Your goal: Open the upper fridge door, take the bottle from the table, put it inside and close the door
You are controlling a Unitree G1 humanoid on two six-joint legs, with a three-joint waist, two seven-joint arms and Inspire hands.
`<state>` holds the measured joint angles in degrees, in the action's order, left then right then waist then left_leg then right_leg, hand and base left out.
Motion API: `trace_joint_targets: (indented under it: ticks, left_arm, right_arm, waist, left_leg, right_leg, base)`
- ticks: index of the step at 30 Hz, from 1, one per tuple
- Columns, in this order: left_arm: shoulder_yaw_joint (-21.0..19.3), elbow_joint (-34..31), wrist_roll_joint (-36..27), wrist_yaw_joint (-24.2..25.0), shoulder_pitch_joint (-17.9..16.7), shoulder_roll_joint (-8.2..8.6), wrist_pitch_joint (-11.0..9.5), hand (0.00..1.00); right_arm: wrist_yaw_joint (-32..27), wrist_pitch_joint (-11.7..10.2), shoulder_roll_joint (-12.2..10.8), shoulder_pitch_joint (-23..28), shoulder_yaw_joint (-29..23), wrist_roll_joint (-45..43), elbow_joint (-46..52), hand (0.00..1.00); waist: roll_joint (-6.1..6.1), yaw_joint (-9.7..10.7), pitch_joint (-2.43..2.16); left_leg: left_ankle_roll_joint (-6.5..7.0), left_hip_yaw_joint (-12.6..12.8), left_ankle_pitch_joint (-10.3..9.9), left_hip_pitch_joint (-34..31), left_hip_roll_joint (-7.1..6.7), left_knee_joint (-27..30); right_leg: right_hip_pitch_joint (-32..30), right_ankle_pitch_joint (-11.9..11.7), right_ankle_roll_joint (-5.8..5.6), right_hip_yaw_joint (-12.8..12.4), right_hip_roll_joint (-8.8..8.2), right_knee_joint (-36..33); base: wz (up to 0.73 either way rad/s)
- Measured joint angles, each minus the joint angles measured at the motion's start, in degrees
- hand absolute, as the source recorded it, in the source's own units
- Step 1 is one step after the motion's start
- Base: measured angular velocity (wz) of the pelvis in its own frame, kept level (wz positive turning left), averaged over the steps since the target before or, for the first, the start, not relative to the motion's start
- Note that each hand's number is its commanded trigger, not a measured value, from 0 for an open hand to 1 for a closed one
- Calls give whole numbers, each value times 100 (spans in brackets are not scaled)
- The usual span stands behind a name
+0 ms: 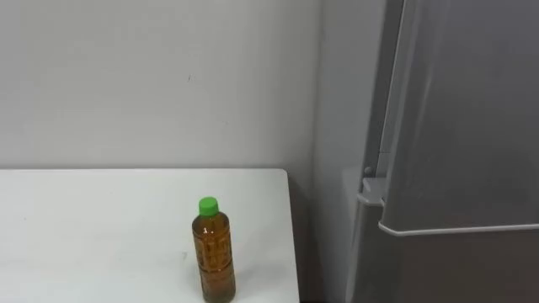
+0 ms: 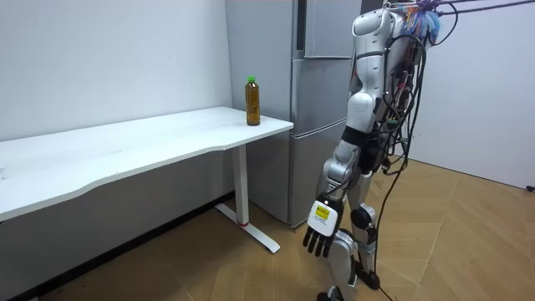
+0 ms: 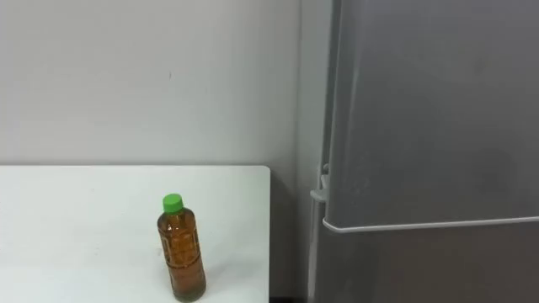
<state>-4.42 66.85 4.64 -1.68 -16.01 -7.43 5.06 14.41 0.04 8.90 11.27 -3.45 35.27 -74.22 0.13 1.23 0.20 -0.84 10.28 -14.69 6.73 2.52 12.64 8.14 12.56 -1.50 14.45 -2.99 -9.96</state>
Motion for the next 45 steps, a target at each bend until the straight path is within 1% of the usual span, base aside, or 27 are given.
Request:
trace_joint_targets:
  ticks: [5, 16, 22, 24, 27, 28, 30, 31, 32, 33, 35, 36, 37, 38, 39, 40, 41, 42, 43, 44, 45]
  left_arm:
    - [9, -1, 2, -3, -21, -1, -1, 0]
    - [9, 9, 54, 11, -11, 1, 1, 0]
    - [5, 172, -61, -80, -1, 23, -3, 0]
    - [-22, 178, -220, -156, -26, 28, -5, 0]
    - [-183, 177, -704, -295, -21, 19, -48, 0]
    - [-272, 126, -908, -345, -15, 18, -60, 0]
    - [-476, -138, -1307, -474, 11, 17, -87, 0]
    - [-699, -355, -1577, -569, 39, 16, -122, 0]
    - [-920, -531, -1848, -691, 104, 13, -211, 0]
    - [-975, -563, -1971, -761, 150, 0, -281, 0]
    - [-1084, -666, -2320, -952, 295, -54, -529, 0]
    - [-1124, -757, -2330, -988, 319, -52, -542, 0]
    - [-1135, -1068, -2407, -1075, 291, -53, -555, 0]
    - [-1164, -1429, -2530, -1155, 269, -53, -563, 0]
    - [-1193, -1581, -2545, -1188, 274, -55, -573, 0]
    - [-1256, -1819, -2542, -1250, 300, -56, -646, 0]
    - [-1310, -2070, -2539, -1322, 320, -57, -704, 0]
    - [-1356, -2231, -2540, -1348, 324, -56, -710, 0]
    - [-1395, -2576, -2542, -1427, 342, -69, -741, 0]
    - [-1395, -2823, -2541, -1511, 411, -109, -864, 0]
    - [-1397, -2919, -2539, -1548, 433, -119, -906, 0]
  right_arm:
    - [0, -3, 2, -3, -3, 0, 2, 0]
    - [-18, 4, 5, -5, -10, -12, 5, 0]
    - [-56, 2, 0, -12, 3, 15, 8, 0]
    - [-56, 4, 0, -20, -3, 11, 1, 0]
    - [-70, 2, -4, -71, -7, 8, -32, 0]
    - [-76, 1, -7, -69, -7, 11, -24, 0]
    - [-124, 0, -9, -59, -13, 19, 8, 0]
    - [-143, -3, -7, -48, -23, 14, 45, 0]
    - [-175, -4, -4, -40, -33, -2, 60, 0]
    - [-184, -6, -1, -42, -38, -18, 62, 0]
    - [-185, -43, 8, -40, -118, -157, 102, 0]
    - [-187, -46, 10, -36, -150, -187, 126, 0]
    - [-188, -53, 7, 15, -200, -212, 235, 0]
    - [-186, -72, 5, 82, -261, -261, 317, 0]
    - [-180, -74, 6, 92, -300, -291, 328, 0]
    - [-175, -75, 18, 113, -368, -390, 359, 0]
    - [-172, -92, 33, 132, -438, -477, 421, 0]
    - [-170, -122, 38, 145, -469, -525, 420, 0]
    - [-173, -167, 49, 151, -487, -643, 421, 0]
    - [-174, -196, 53, 148, -502, -690, 431, 0]
    - [-174, -197, 53, 152, -511, -705, 445, 0]
  waist:
    - [26, 5, 4]
    - [25, 9, 8]
    - [6, 2, 9]
    - [3, -1, 8]
    - [4, 0, 14]
    - [13, -1, 25]
    - [20, -9, 32]
    - [34, -18, 46]
    - [47, -25, 49]
    - [57, -30, 50]
    - [120, -32, 50]
    - [135, -25, 48]
    - [168, -17, 37]
    - [220, -13, 11]
    - [217, -14, 15]
    - [258, -23, 1]
    - [273, -35, 8]
    - [276, -27, 8]
    - [304, -28, -3]
    - [299, -39, 3]
    - [313, -50, 5]
  left_leg:
    - [0, 9, 0, -3, 2, -2]
    - [-1, 17, -1, 26, -4, -91]
    - [-1, 22, -1, 18, -10, -92]
    - [-1, 12, -1, 21, -12, -74]
    - [-1, -13, 0, 62, -10, -26]
    - [-1, -6, 0, 82, -9, -11]
    - [-1, -11, 0, 80, -6, 4]
    - [-2, -15, -1, 82, -1, 2]
    - [-3, -26, -1, 83, 0, 0]
    - [-3, -27, -1, 82, 0, -1]
    - [0, -23, -11, 83, -7, -18]
    - [1, -20, -13, 83, -9, -21]
    - [2, -19, -13, 83, -11, -27]
    - [3, -21, -12, 87, -14, -33]
    - [3, -20, -11, 90, -14, -40]
    - [2, -19, -9, 93, -13, -41]
    - [2, -19, -8, 98, -12, -35]
    - [2, -19, -7, 93, -12, -29]
    - [2, -29, -6, 81, -11, -19]
    - [2, -36, -5, 74, -11, -15]
    - [2, -39, -5, 73, -11, -15]
  right_leg:
    - [-4, 0, 0, -13, 3, -3]
    - [-13, 0, -1, -21, 2, 6]
    - [-19, 3, -5, -1, 2, 32]
    - [-8, 3, -5, 2, -2, 29]
    - [34, 3, -5, 6, -1, 24]
    - [75, 3, -5, 13, 0, 26]
    - [95, 5, -4, 14, 3, 24]
    - [90, 5, -2, 11, 7, 18]
    - [85, 6, -1, 15, 6, 7]
    - [85, 6, -1, 11, 4, 3]
    - [76, 8, -3, -3, 0, 4]
    - [72, 8, -4, -4, -1, 8]
    - [70, 6, -5, -6, -2, 12]
    - [70, 5, -6, -9, -1, 9]
    - [68, 5, -6, -5, -1, 0]
    - [69, 2, -3, -7, 2, -23]
    - [51, 4, -3, -4, -8, -74]
    - [39, 4, -3, -7, -9, -85]
    - [6, 4, -2, -8, -11, -96]
    - [-18, 4, -2, -14, -12, -116]
    - [-25, 4, -2, -20, -12, -126]
  base:
    - [0]
    - [0]
    - [0]
    - [0]
    - [0]
    - [3]
    - [4]
    - [8]
    - [8]
    - [0]
    - [-2]
    - [0]
    - [0]
    - [0]
    - [0]
    - [0]
    - [0]
    - [-4]
    - [-3]
    - [-3]
    - [0]
